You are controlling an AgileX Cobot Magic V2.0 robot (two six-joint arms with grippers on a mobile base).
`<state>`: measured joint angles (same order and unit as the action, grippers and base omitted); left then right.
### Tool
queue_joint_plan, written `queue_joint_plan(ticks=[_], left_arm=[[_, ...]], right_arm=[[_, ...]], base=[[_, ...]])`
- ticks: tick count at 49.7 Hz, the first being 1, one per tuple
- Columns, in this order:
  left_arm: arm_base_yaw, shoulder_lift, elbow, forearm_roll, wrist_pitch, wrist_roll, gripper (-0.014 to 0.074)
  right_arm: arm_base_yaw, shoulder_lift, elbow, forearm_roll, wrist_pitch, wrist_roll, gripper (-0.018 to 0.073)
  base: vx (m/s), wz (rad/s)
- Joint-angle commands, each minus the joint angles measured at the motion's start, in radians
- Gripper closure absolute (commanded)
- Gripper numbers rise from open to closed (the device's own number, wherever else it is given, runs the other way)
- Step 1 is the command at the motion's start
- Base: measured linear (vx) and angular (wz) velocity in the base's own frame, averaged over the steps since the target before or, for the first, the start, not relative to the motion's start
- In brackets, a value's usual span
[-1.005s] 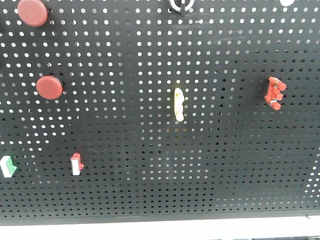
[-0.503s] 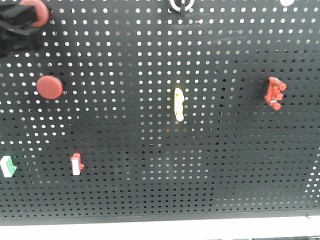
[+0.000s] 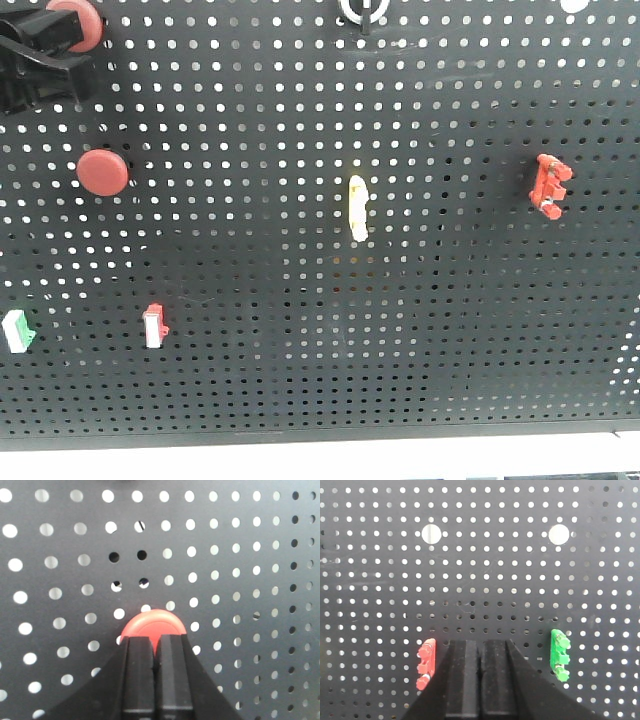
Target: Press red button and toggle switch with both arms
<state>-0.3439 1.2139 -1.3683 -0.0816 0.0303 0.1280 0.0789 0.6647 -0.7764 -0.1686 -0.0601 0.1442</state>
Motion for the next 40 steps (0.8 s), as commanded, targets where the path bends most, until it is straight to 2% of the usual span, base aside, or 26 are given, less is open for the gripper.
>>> queue_joint_plan(ticks=[1,12,27,32,40], left_arm=[[-0.007,-0.041,-0.035,-0.01,0.0,-0.009,0.0595],[-0.007,-0.141,-0.028,-0.01,0.098,-0.008,0.0595],[-0.007,-0.317,0.167,-0.01,0.056,-0.008,0.0595],[-0.007,-0.368,0.241,-0.01,0.046,-0.008,0.0595],[-0.007,-0.42,0.333,-0.011,0.041,-0.015,0.0595]], right_arm=[[-0.003,0.007,-0.034,-0.007,-0.075,-0.002,0.0562],[-0.003,0.007,-0.034,-0.007,-0.076,-0.002,0.0562],[0.005,0.065,-0.044,-0.007,-0.08,0.007,0.0562],[0.066,0.108,-0.082,-0.015,-0.114,0.004,0.0562],[0.263,0.235,-0.203,-0.075,-0.112,-0.03,0.0562]], base=[[0.0,0.0],[0.0,0.0],[0.0,0.0],[0.0,0.0],[0.0,0.0]])
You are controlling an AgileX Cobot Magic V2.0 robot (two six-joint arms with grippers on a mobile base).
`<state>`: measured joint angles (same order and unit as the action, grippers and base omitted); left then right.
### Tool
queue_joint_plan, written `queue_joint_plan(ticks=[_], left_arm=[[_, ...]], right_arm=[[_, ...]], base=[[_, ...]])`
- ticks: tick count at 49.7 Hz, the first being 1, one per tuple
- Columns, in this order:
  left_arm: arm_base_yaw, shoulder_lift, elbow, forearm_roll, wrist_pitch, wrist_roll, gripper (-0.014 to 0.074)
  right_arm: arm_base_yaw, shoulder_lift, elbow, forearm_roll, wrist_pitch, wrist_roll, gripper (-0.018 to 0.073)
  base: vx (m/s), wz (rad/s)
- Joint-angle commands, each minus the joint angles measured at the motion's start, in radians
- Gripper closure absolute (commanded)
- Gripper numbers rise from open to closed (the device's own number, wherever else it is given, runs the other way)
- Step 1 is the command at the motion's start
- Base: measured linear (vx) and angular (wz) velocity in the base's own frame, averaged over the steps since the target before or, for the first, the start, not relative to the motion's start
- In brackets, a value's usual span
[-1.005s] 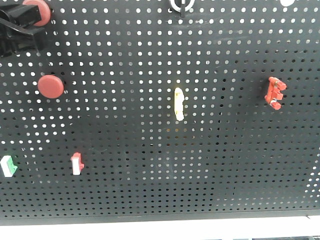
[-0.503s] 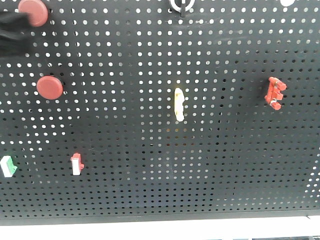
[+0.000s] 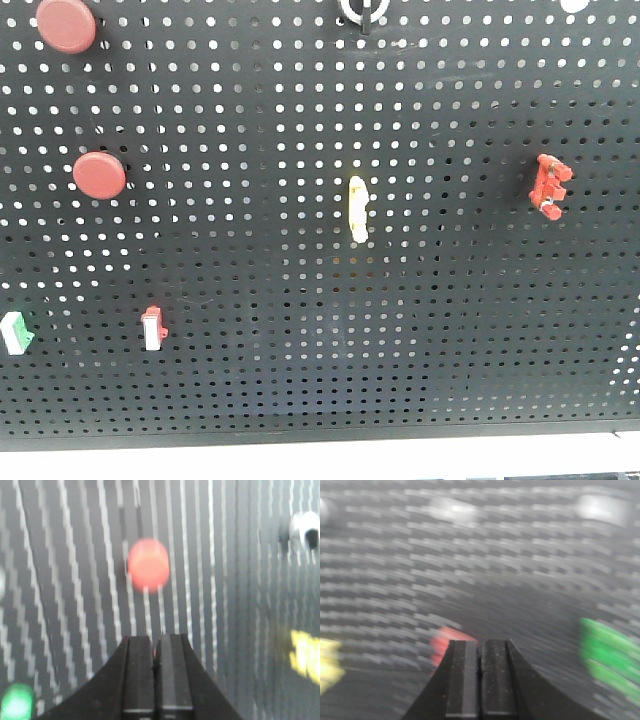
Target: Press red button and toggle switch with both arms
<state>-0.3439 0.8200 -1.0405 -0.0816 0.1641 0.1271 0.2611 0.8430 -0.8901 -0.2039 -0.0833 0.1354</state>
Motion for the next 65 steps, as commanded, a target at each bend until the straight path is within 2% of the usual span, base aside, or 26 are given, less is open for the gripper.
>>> queue_joint_plan(ticks=[1,7,14,30,44,51,58,65], left_arm=[[-0.007,-0.031,0.014,-0.011,-0.095,-0.015,0.0595],[-0.007,-0.048,0.038,-0.011,-0.107,-0.015,0.0595],[-0.007,-0.051,0.038,-0.011,-0.121,-0.015,0.0595],[-0.006,-0.051,0.038,-0.011,-0.131,-0.015,0.0595],[-0.006,-0.051,0.038,-0.011,-0.131,-0.015,0.0595],[-0.006,-0.051,0.038,-0.011,-0.131,-0.015,0.0595],[-0.006,-0.051,0.038,-0.011,-0.131,-0.015,0.0595],[-0.006,-0.05,0.038,-0.011,-0.132,-0.015,0.0595]], right_arm=[[0.097,0.07,-0.108,-0.046,-0.088,-0.027,0.0562],[0.218,0.191,-0.217,-0.058,-0.088,-0.057,0.0562],[0.293,0.308,-0.346,-0.057,-0.09,-0.055,0.0562],[0.387,0.527,-0.614,-0.056,-0.064,-0.047,0.0562],[0.384,0.592,-0.746,-0.057,-0.027,-0.054,0.0562],[0.36,0.588,-0.747,-0.054,-0.011,-0.073,0.0562],[0.314,0.585,-0.747,-0.049,0.001,-0.041,0.0562],[0.313,0.574,-0.747,-0.051,0.026,-0.045,0.0562]], base=[[0.0,0.0],[0.0,0.0],[0.0,0.0],[0.0,0.0],[0.0,0.0],[0.0,0.0],[0.0,0.0],[0.0,0.0]])
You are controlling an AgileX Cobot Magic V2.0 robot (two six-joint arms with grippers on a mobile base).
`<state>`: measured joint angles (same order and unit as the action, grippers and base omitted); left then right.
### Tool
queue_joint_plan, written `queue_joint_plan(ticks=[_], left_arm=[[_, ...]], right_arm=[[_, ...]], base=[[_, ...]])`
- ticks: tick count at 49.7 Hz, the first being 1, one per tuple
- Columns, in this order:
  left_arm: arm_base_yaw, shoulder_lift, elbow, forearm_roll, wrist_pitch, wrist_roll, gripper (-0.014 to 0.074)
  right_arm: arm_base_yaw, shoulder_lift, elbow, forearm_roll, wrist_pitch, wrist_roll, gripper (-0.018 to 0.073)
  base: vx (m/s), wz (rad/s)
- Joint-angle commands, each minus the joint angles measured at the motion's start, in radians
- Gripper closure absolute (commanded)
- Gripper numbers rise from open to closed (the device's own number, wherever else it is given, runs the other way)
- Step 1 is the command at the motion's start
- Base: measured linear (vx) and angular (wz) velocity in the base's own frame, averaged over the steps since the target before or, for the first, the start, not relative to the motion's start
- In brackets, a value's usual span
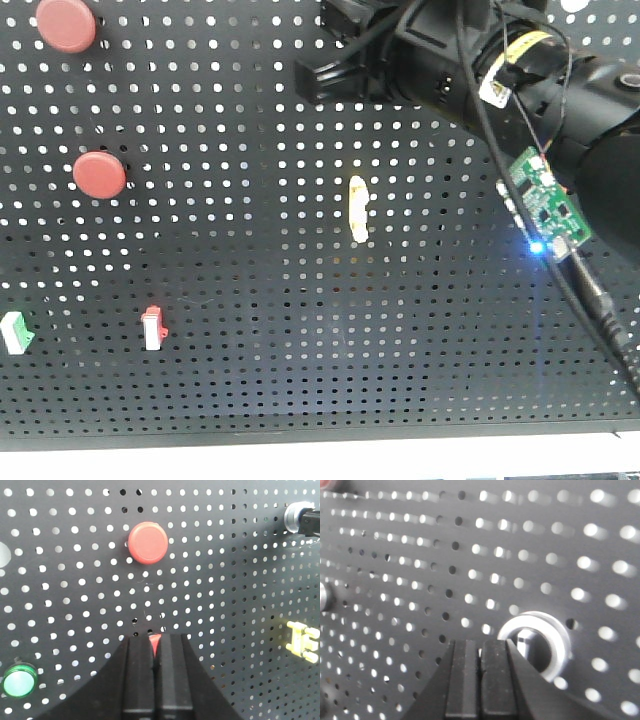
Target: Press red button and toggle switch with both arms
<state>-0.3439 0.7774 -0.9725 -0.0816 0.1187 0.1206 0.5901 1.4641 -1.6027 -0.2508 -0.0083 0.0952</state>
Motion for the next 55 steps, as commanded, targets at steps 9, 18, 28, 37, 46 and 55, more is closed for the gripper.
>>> queue_joint_plan(ticks=[9,18,28,37,46,55], left_arm=[[-0.006,-0.007,-0.03,-0.011,-0.088,-0.009,0.0595],[-0.006,-0.007,-0.03,-0.011,-0.088,-0.009,0.0595],[-0.006,-0.007,-0.03,-0.011,-0.088,-0.009,0.0595],[-0.006,-0.007,-0.03,-0.01,-0.092,-0.008,0.0595],[-0.006,-0.007,-0.03,-0.01,-0.093,-0.008,0.0595],[-0.006,-0.007,-0.03,-0.01,-0.094,-0.008,0.0595]], right_arm=[[-0.016,-0.047,-0.035,-0.004,-0.004,-0.007,0.0562],[-0.024,-0.053,-0.035,-0.007,0.008,-0.009,0.0562],[-0.076,-0.068,-0.033,-0.008,0.03,-0.009,0.0562],[-0.076,-0.079,-0.033,-0.009,0.03,-0.009,0.0562],[-0.076,-0.079,-0.033,-0.011,0.031,-0.009,0.0562],[-0.073,-0.079,-0.033,-0.01,0.064,-0.009,0.0562]], base=[[0.0,0.0],[0.0,0.0],[0.0,0.0],[0.0,0.0],[0.0,0.0],[0.0,0.0]])
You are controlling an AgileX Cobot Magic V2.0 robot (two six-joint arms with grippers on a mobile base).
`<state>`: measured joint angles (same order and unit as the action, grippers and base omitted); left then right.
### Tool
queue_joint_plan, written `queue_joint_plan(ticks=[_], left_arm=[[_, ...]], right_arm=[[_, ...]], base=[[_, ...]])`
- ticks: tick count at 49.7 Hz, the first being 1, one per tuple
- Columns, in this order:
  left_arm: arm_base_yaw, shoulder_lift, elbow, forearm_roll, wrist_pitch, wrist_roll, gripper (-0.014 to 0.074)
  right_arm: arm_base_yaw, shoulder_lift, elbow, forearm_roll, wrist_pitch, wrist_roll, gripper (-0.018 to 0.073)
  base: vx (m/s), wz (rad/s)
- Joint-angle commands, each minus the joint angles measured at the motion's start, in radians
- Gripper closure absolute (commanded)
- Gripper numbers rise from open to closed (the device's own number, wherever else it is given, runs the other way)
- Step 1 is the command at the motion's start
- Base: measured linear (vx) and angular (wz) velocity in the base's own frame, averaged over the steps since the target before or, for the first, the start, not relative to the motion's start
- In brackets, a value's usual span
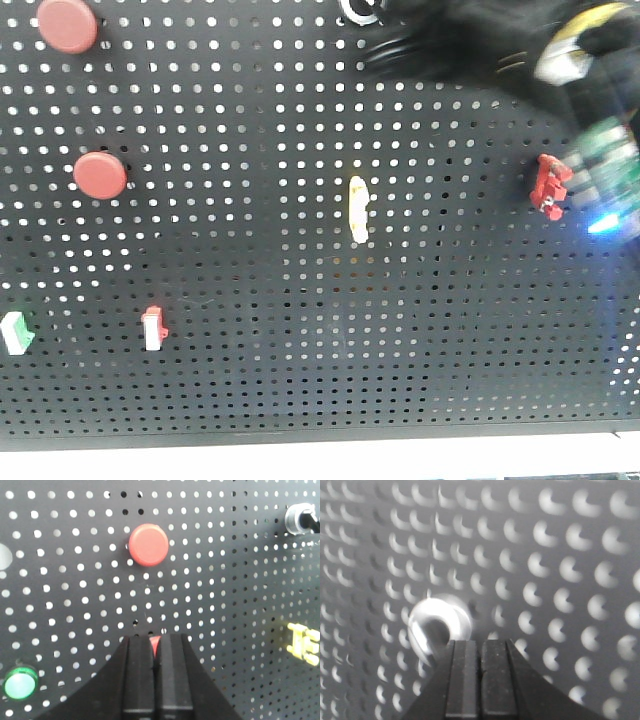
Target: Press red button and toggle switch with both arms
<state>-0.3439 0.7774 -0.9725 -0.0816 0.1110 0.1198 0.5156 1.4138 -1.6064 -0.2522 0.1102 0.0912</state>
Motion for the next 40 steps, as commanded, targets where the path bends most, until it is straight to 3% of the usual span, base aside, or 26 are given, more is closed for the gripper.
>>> queue_joint_plan(ticks=[1,13,29,40], left_arm=[[-0.006,-0.007,-0.03,-0.01,-0.087,-0.007,0.0595],[-0.006,-0.007,-0.03,-0.01,-0.085,-0.007,0.0595],[-0.006,-0.007,-0.03,-0.01,-0.085,-0.007,0.0595],[-0.006,-0.007,-0.03,-0.01,-0.048,-0.007,0.0595]], right_arm=[[0.002,-0.029,-0.03,-0.008,-0.052,-0.005,0.0562],[0.002,-0.11,-0.008,-0.008,-0.074,-0.005,0.0562],[0.002,-0.309,0.224,-0.01,-0.074,-0.009,0.0562],[0.002,-0.336,0.264,-0.008,-0.041,-0.006,0.0562]], base=[[0.0,0.0],[0.0,0.0],[0.0,0.0],[0.0,0.0]])
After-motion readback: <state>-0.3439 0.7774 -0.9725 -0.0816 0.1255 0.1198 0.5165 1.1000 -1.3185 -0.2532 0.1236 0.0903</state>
